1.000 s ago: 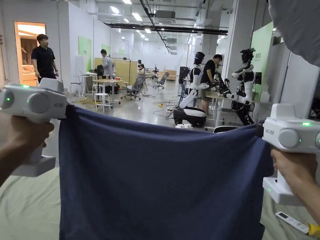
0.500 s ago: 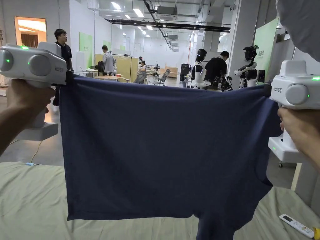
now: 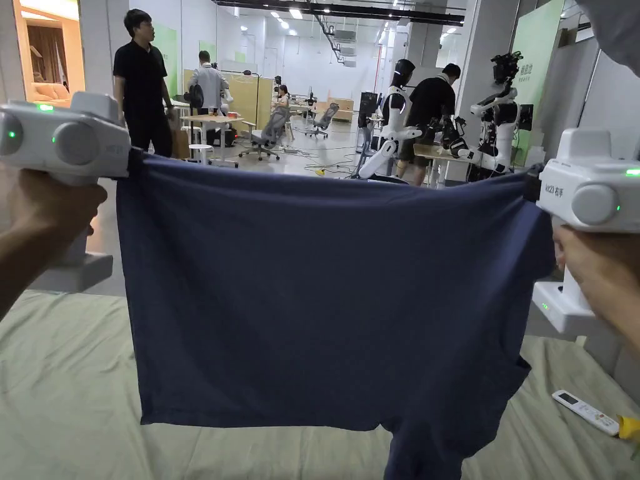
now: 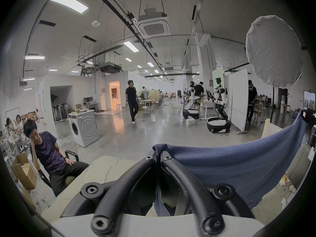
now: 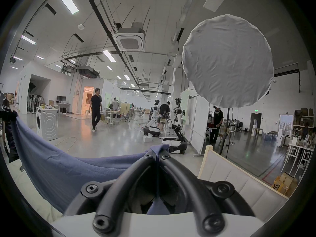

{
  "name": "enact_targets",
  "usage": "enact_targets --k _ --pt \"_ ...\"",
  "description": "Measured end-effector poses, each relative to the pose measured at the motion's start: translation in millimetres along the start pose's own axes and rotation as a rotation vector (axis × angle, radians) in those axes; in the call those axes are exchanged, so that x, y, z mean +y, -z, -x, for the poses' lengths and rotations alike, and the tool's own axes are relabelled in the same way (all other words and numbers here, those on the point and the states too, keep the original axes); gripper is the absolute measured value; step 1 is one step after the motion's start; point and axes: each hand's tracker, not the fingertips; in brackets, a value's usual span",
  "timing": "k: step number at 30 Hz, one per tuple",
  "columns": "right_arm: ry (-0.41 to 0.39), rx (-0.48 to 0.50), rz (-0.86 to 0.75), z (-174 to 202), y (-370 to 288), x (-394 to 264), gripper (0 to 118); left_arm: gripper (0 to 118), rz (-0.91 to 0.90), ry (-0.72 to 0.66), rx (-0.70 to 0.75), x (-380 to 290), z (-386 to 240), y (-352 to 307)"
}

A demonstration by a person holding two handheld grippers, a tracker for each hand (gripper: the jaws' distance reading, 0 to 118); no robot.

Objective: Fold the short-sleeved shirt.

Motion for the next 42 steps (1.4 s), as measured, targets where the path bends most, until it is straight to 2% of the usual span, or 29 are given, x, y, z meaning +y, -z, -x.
enact_targets --k 6,21,27,28,31,32,33,34,35,42 --pt "-0.019 0.027 0.055 3.4 -46.1 -46.4 3 3 0.052 0.027 -0.030 -60.1 5.6 -21.6" --pt "-0.011 0.052 0.170 -11.5 -227.5 -165.6 3 3 0.123 0.037 -0.113 -219.7 29.4 -187.4" --pt "-0.060 0.090 0.221 -1.0 -307.1 -217.6 3 3 0.203 -0.017 -0.108 -297.7 44.9 -254.7" --pt "-0.015 0.115 0.273 0.0 -317.6 -229.6 3 3 0.204 -0.039 -0.088 -310.1 47.0 -265.0" --pt "-0.067 0.119 0.325 9.0 -353.9 -258.5 3 3 0.256 -0.045 -0.093 -348.3 53.1 -292.3" --pt "-0.117 0.132 0.315 10.5 -362.9 -264.3 3 3 0.295 -0.063 -0.102 -359.3 55.7 -299.9" --pt "-0.060 0.133 0.388 10.1 -372.5 -278.0 3 3 0.308 -0.075 -0.093 -370.7 57.6 -308.1" --pt "-0.085 0.137 0.392 11.2 -382.8 -284.0 3 3 0.321 -0.071 -0.103 -380.3 58.4 -312.6" --pt "-0.067 0.132 0.436 10.7 -391.3 -293.3 3 3 0.363 -0.051 -0.109 -395.8 63.1 -312.2" --pt "-0.108 0.139 0.602 14.9 -421.9 -347.9 3 3 0.510 -0.058 -0.095 -458.1 65.7 -323.6"
